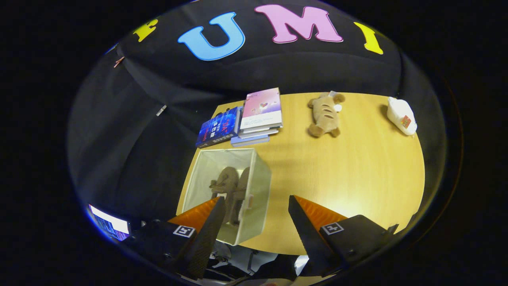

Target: Open the storage box then place both shoes into the box .Put the left shoe in first, then the right shoe, with the right side of both shoes facing outward in a uniform manner.

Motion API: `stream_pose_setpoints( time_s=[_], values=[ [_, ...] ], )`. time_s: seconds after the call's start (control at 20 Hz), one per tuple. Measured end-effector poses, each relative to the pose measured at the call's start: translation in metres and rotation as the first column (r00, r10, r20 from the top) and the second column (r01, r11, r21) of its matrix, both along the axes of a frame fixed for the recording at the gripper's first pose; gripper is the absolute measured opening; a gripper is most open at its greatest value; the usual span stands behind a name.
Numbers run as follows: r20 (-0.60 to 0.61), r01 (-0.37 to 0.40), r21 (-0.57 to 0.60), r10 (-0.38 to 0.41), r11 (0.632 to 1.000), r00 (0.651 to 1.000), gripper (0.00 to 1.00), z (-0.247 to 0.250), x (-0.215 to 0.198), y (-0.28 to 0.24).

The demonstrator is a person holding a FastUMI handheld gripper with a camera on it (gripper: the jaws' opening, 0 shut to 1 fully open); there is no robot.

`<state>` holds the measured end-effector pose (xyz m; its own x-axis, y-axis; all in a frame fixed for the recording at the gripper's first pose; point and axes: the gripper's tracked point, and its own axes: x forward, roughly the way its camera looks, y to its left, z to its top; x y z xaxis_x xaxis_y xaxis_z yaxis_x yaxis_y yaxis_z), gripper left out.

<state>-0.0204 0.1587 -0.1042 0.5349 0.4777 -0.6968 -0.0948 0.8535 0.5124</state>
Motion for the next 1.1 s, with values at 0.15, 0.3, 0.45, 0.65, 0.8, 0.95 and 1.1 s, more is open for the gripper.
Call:
stream_pose_setpoints(
  time_s=[0.15,0.3,0.45,0.65,0.8,0.95,1.1],
  values=[
    [0.084,0.074,-0.042,-0.070,0.996,0.994,0.99,0.000,0.010,-0.048],
    [0.167,0.137,-0.081,-0.122,0.987,0.978,0.99,0.007,0.015,-0.089],
    [0.299,0.202,-0.127,-0.157,0.971,0.941,0.99,0.021,0.022,-0.122],
    [0.474,0.286,-0.152,-0.185,0.946,0.861,0.99,0.056,0.020,-0.147],
    [0.574,0.336,-0.172,-0.182,0.926,0.798,0.99,0.077,0.017,-0.156],
    [0.678,0.390,-0.189,-0.167,0.901,0.716,0.99,0.104,0.012,-0.165],
    [0.749,0.445,-0.189,-0.165,0.875,0.642,0.97,0.125,0.004,-0.173]
  ],
)
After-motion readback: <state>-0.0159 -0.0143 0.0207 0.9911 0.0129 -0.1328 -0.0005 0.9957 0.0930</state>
